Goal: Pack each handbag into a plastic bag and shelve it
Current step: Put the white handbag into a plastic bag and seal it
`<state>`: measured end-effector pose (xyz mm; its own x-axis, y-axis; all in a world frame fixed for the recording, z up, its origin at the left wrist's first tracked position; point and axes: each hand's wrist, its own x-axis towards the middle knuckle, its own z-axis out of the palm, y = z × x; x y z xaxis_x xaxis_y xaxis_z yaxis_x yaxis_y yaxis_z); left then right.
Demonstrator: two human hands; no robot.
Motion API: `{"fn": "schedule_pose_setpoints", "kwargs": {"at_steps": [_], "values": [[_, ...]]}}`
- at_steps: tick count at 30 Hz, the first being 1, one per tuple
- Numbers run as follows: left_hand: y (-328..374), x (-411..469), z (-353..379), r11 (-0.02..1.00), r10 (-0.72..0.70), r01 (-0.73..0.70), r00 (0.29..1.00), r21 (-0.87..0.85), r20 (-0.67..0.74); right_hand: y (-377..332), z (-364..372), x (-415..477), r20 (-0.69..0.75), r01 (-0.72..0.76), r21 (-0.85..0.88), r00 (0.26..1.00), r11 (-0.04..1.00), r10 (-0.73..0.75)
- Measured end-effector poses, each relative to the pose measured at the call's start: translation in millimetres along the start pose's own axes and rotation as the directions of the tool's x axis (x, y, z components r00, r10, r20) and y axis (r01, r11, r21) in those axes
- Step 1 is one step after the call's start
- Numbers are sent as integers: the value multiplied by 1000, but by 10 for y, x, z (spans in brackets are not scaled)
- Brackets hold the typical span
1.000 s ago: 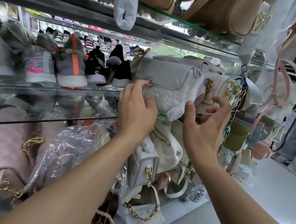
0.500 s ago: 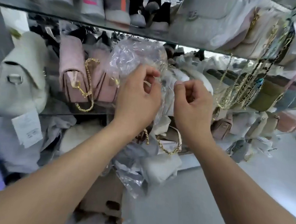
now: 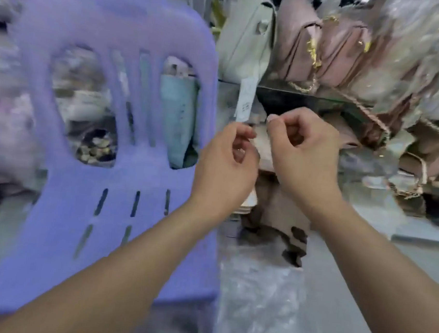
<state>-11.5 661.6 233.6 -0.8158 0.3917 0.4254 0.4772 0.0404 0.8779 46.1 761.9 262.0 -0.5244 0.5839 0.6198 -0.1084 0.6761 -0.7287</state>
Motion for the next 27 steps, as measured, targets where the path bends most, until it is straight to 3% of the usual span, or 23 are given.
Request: {"fn": "schedule_pose_setpoints", "kwargs": {"at_steps": [4,10,13,15,19,22,27], "values": [[-477,-237,-941,995,-72,84,981,58,-182,-369,943,-465,170,-16,147,985,989,-10],[-1013,-852,-2332,987,-120,158,871,41,-476,-1094,2246,-1352,401,0,318,906,948,-134],[-1261,-1199,-2934,971,-144,231,781,67,-607,-1454,2781,-1837,500,-11,368,846,930,-188],[-1495,-1424,-3352,935,-197,346,693,80,-693,-1629,3105,-2190,623,-43,350,757,936,-198],[-1986,-2024,-4092,778,-257,613,506,135,-823,-1775,3652,-2907,783,-103,288,598,952,-172],[-2205,-2528,-4510,609,-319,776,425,161,-847,-1849,3908,-3465,871,-167,257,466,952,-154],[-2383,-3109,-5110,366,-528,928,149,-65,-836,-2048,4180,-4311,946,-185,188,297,965,-127]]}}
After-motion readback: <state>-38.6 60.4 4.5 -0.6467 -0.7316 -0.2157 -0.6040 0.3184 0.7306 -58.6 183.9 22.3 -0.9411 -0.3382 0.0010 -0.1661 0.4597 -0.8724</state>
